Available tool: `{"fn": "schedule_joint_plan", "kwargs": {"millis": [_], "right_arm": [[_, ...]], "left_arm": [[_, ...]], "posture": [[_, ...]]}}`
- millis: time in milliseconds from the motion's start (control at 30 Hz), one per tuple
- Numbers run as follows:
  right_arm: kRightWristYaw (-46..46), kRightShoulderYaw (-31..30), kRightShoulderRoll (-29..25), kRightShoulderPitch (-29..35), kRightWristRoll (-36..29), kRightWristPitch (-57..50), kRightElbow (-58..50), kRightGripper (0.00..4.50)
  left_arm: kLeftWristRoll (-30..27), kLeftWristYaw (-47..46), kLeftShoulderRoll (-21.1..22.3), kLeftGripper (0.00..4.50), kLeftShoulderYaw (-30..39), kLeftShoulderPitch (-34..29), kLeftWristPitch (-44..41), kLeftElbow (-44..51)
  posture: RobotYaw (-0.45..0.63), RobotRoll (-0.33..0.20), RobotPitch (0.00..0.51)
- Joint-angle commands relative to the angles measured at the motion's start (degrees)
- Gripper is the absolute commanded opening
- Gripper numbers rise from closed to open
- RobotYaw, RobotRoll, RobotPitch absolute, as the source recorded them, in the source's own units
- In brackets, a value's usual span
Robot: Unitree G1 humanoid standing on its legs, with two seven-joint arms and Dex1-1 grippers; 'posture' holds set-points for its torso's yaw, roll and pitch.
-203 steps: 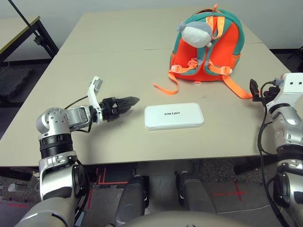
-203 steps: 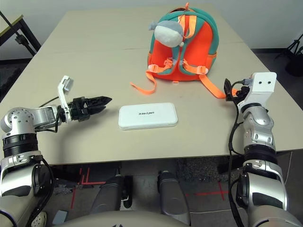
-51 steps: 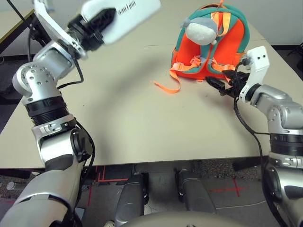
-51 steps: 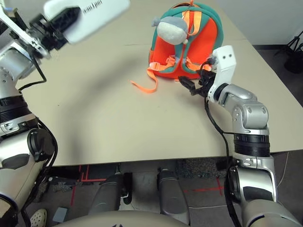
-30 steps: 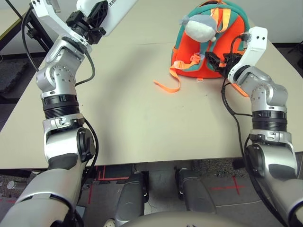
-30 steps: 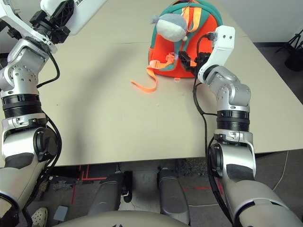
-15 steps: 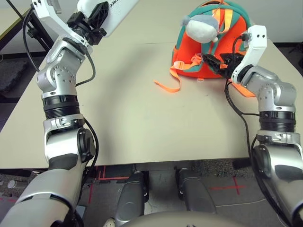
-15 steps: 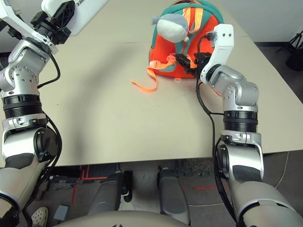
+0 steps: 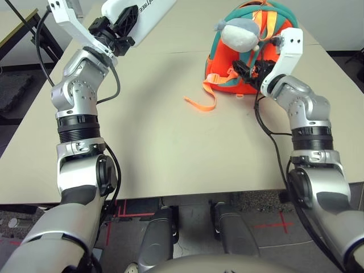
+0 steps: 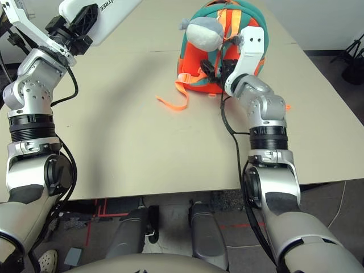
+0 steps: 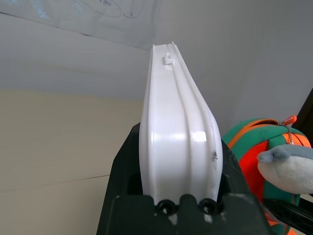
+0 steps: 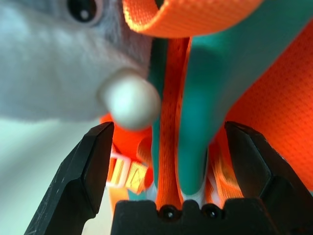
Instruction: Put the pencil case into the backpack and zip it.
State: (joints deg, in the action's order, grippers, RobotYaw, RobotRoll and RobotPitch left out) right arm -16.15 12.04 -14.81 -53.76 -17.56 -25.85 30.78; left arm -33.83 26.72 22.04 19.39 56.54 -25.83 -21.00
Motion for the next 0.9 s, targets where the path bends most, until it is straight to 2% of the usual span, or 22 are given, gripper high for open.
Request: {"fn": "schedule_joint_plan", "kwargs": {"millis": [33, 233, 267, 333, 467, 600, 667, 700, 900], "right_arm": [[0.8, 0.2, 0.2, -2.1, 1.4, 4.5, 5.3, 4.50], [0.3, -0.7, -0.4, -3.2, 3.5, 8.9, 9.2, 4.50], [0.2, -0.6, -0.5, -3.2, 3.5, 9.2, 9.1, 4.33], [-0.9, -0.7, -0.8, -2.6, 3.4, 9.0, 7.5, 3.85], [-2.7, -1.4, -1.8, -0.7, 3.4, 7.2, 2.7, 2.41], [-4.4, -2.0, -3.4, 2.7, 2.0, 1.9, -7.3, 0.92], [-4.8, -2.2, -4.5, 4.4, 1.4, -1.4, -12.8, 0.31], [-4.9, -2.1, -5.2, 5.3, 1.0, -3.2, -16.0, 0.20], [-4.2, -1.0, -8.3, 10.0, -2.8, -15.4, -34.1, 0.19]], "left_arm": [[-0.3, -0.6, -0.2, 1.20, -0.1, -0.3, -0.4, 2.8], [-0.4, -1.1, -0.6, 1.20, -0.3, -0.5, -0.9, 3.7], [-0.3, -1.1, -0.7, 1.20, -0.3, -0.5, -1.0, 3.8], [-0.3, -1.2, -0.9, 1.20, -0.5, -0.6, -1.1, 4.0], [0.0, -1.2, -1.4, 1.20, -0.8, -0.7, -1.1, 4.0], [-0.1, -1.2, -1.8, 1.20, -0.9, -0.7, -1.2, 4.1], [-0.2, -1.2, -2.0, 1.20, -1.0, -0.8, -1.2, 4.1], [-0.2, -1.2, -2.1, 1.20, -1.0, -0.8, -1.2, 4.2], [-0.3, -1.1, -2.4, 1.20, -1.0, -1.1, -1.0, 3.9]], "posture": [[-0.17, 0.000, 0.140], [-0.17, 0.000, 0.142], [-0.17, 0.000, 0.142], [-0.17, 0.000, 0.142], [-0.18, 0.000, 0.143], [-0.19, 0.000, 0.143], [-0.19, 0.000, 0.146], [-0.19, 0.000, 0.146], [-0.20, 0.000, 0.144]]}}
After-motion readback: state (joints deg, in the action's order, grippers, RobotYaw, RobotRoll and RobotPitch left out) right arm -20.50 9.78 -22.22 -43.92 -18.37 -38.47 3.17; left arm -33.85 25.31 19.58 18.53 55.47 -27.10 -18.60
